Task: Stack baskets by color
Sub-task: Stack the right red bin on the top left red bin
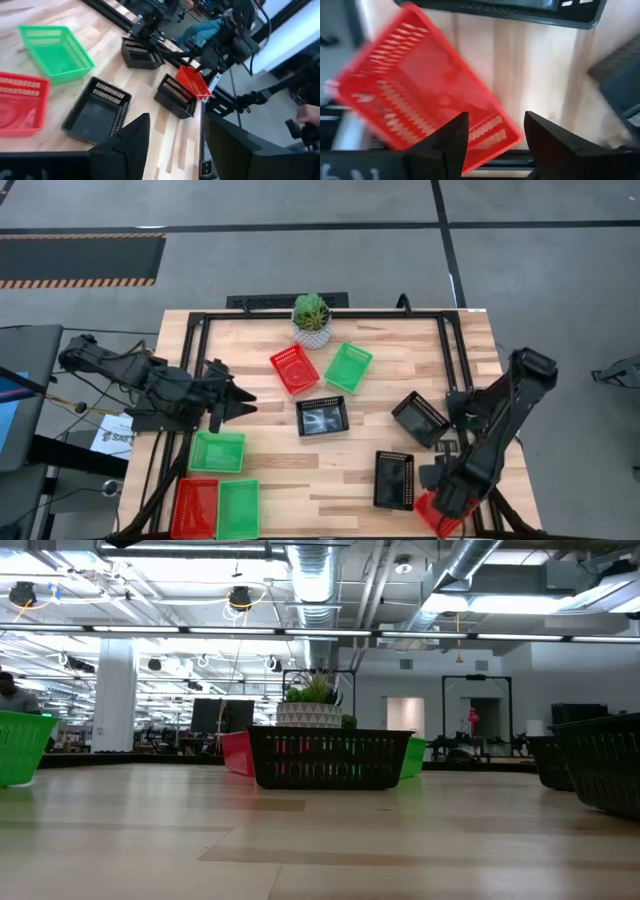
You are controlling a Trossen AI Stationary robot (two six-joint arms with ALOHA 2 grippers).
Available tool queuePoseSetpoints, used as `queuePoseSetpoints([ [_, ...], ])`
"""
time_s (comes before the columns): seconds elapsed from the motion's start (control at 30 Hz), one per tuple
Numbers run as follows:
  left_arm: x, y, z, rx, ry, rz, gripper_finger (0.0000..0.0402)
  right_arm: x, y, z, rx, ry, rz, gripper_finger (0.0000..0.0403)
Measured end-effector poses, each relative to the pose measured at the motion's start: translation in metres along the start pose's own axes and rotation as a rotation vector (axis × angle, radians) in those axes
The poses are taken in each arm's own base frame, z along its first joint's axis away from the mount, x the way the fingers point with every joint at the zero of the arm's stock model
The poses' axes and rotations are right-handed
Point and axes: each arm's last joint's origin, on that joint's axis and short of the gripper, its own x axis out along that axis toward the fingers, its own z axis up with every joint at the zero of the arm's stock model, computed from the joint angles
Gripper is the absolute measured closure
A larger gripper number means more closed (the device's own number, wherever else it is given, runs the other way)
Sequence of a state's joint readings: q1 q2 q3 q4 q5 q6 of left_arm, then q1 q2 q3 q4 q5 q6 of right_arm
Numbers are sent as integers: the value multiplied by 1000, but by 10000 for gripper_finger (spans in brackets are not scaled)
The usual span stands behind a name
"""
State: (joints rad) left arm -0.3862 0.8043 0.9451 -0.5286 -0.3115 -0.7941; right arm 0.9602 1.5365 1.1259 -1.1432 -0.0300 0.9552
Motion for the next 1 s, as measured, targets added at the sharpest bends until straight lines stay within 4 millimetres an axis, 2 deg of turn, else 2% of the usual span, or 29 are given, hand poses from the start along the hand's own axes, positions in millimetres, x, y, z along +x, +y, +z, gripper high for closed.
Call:
queuePoseSetpoints([
  [0.3,-4,7,-4,8,38,58,228,26,15,13,-186,3,-3,200],
  [0.5,-4,7,-4,1,37,62,228,42,19,17,-206,41,-44,199],
  [0.63,-4,7,-4,2,38,65,228,58,29,22,-238,64,-4,215],
  [0.73,-4,8,-5,3,40,67,228,68,32,23,-213,110,7,250],
  [0.83,-4,8,-5,3,40,67,228,67,32,20,-175,141,19,312],
  [0.93,-4,8,-5,3,40,67,228,54,29,17,-116,142,39,382],
  [1.0,-4,8,-5,1,40,67,228,39,25,13,-80,135,72,389],
])
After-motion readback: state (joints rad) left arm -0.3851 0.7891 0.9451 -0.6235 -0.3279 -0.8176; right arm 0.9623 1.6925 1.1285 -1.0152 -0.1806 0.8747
